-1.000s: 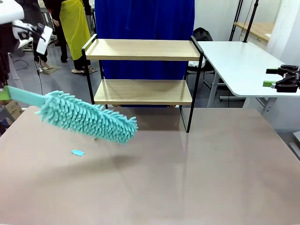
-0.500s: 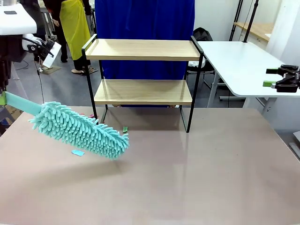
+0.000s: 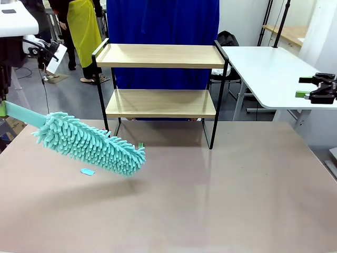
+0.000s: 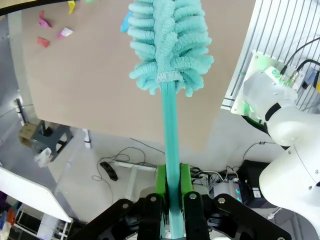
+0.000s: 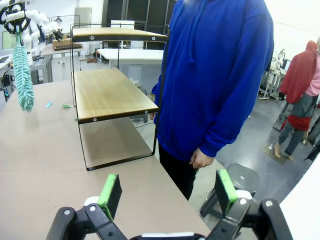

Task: Clean the shelf.
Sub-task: Hand the Duster back to the human.

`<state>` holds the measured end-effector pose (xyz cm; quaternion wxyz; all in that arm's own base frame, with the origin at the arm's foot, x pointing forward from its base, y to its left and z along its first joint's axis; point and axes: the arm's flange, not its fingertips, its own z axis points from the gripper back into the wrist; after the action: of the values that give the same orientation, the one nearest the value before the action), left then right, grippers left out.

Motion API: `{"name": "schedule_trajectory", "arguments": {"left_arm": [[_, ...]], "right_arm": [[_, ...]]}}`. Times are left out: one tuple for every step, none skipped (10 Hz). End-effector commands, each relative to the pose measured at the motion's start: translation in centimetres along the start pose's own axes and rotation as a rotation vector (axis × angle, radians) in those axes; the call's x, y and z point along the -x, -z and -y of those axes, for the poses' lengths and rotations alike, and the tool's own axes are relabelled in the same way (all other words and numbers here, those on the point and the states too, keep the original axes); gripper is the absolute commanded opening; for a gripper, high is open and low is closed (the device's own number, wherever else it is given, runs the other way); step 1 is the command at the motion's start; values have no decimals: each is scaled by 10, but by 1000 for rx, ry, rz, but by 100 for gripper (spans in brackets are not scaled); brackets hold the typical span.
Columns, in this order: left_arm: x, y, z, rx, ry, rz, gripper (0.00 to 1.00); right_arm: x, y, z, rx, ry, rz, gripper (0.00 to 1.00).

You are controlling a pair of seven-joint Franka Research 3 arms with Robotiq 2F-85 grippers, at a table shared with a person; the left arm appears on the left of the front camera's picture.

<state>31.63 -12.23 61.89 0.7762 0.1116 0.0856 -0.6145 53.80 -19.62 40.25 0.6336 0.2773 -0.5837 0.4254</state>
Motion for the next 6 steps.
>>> {"name": "schedule_trajectory", "arguments": {"left_arm": [[3, 2, 1, -8, -3, 18, 13], [3, 2, 1, -8, -3, 18, 13], [3, 2, 1, -8, -3, 18, 13], [3, 2, 1, -8, -3, 18, 13], [3, 2, 1, -8, -3, 18, 13], [3, 2, 1, -8, -3, 18, 13]], "right_arm": [[-3, 1, -1, -1, -4, 1, 100], [-3, 1, -1, -1, -4, 1, 100], [-3, 1, -1, -1, -4, 1, 100], [-3, 1, -1, -1, -4, 1, 100], [-3, 1, -1, -1, -4, 1, 100], [-3, 1, -1, -1, -4, 1, 100]]}}
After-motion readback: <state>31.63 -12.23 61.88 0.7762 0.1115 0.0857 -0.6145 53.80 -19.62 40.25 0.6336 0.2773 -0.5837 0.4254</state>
